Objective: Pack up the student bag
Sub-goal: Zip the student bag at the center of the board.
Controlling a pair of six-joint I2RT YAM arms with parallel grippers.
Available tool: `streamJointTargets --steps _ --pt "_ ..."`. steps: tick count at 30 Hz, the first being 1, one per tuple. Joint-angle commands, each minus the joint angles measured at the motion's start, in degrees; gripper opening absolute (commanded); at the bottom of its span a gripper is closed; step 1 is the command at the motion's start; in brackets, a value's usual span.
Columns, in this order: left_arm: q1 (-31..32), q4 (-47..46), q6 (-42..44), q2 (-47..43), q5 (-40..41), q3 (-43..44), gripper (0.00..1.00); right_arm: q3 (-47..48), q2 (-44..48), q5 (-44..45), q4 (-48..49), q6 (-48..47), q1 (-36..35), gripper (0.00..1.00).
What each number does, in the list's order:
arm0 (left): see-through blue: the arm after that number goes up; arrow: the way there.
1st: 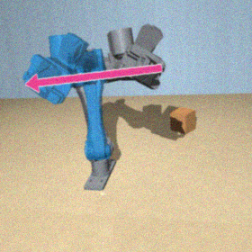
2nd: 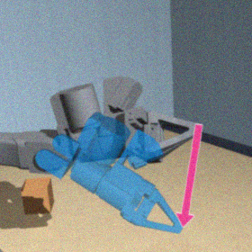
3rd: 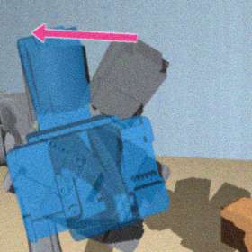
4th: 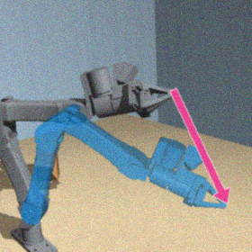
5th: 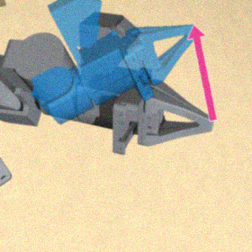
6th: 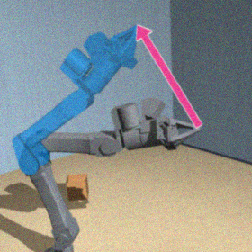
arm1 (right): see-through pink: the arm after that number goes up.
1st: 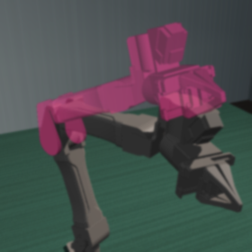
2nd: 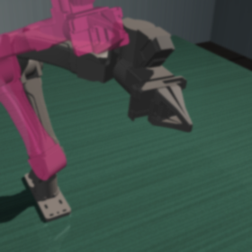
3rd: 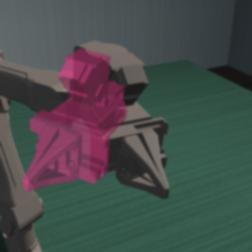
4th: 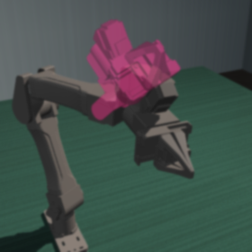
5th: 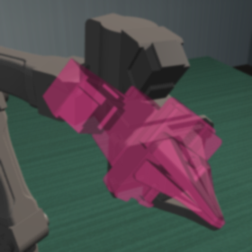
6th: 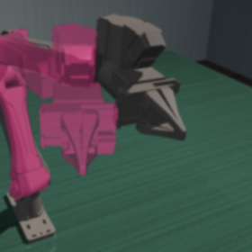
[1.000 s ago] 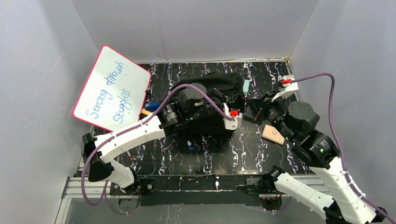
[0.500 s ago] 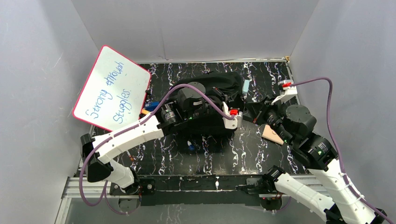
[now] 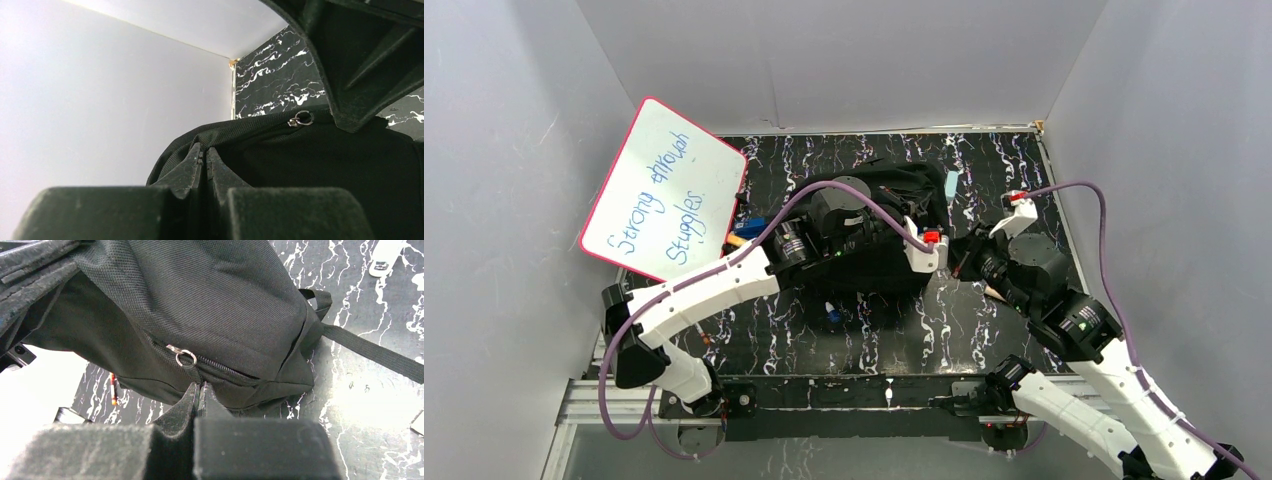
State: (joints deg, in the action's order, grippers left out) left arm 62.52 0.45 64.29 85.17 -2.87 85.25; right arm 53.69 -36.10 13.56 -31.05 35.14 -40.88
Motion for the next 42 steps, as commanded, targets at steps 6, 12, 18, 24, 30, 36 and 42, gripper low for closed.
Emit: streamJointTargets --steps 6,12,18,24,30,36,42 --pt "-0.80 -9.09 1.00 -1.58 7.61 4.29 0.00 -3.78 0.24 3.98 -8.60 4.03 0.01 0.00" --pt "-0.82 -12.34 2.62 -0.60 11.09 4.16 0.00 -4.30 0.23 5.77 -13.18 6.08 -0.01 0.00" --pt "-0.81 -17.18 4.21 0.41 14.97 3.96 0.00 -5.97 -0.60 5.11 -16.02 7.61 -0.03 0.00" --pt "-0.76 -18.01 4.79 1.05 16.68 4.15 0.00 -7.81 -3.20 3.45 -17.03 7.93 0.00 0.00" --pt "-0.81 -18.50 4.99 0.88 17.47 4.05 0.00 -8.72 -5.09 3.84 -18.18 8.40 -0.01 0.00" --pt "-0.78 -19.17 5.31 0.71 17.95 3.85 0.00 -9.13 -6.05 4.30 -19.26 9.52 -0.04 0.00" --pt "-0.80 -19.77 5.32 0.45 18.04 3.55 0.00 -9.04 -7.85 4.13 -20.70 10.25 0.01 0.00"
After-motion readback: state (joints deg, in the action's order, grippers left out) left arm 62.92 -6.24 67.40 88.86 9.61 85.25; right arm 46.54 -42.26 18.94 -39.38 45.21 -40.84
